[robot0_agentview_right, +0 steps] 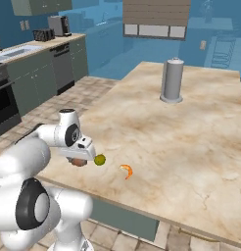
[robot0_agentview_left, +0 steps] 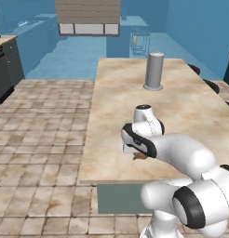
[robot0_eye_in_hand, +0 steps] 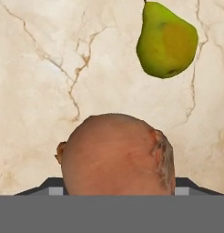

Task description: Open the fridge, remove the pear, onion, and shrimp, and place them on any counter.

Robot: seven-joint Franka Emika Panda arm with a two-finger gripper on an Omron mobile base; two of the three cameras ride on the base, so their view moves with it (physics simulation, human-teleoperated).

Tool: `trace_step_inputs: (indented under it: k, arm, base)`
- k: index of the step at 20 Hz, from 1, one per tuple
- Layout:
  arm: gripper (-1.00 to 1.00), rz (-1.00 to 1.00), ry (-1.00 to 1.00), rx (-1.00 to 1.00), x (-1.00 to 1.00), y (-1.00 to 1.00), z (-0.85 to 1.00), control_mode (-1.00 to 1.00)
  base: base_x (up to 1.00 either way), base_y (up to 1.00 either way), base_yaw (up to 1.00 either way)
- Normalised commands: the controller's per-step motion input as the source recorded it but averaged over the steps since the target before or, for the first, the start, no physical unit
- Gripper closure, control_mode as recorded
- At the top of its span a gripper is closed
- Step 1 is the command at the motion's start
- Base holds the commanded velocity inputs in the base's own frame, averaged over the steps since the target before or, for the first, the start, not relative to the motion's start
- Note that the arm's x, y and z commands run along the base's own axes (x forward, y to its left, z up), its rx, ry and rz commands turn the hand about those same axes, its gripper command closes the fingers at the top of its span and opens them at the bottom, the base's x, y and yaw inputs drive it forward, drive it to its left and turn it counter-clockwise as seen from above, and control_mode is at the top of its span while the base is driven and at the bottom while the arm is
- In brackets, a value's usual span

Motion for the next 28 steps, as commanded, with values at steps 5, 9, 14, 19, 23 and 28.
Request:
trace_step_inputs:
  k: [5, 9, 14, 19, 23, 28]
  arm:
    - [1.00, 0.00, 0.01, 0.00, 0.07, 0.04, -0.40, -1.00]
    - [1.00, 0.00, 0.00, 0.00, 0.13, 0.00, -0.27, -1.00]
    - [1.00, 0.00, 0.00, 0.00, 0.14, 0.00, -0.28, -1.00]
    - [1.00, 0.00, 0.00, 0.00, 0.20, 0.00, -0.27, -1.00]
    - [1.00, 0.00, 0.00, 0.00, 0.21, 0.00, -0.23, -1.00]
    - [-1.00, 0.00, 0.00, 0.00, 0.04, 0.00, -0.08, -1.00]
  base:
    - [0.00, 0.00, 0.00]
    - [0.00, 0.00, 0.00]
    - [0.00, 0.00, 0.00]
    - [0.00, 0.00, 0.00]
    - [0.00, 0.00, 0.00]
    - [0.00, 0.00, 0.00]
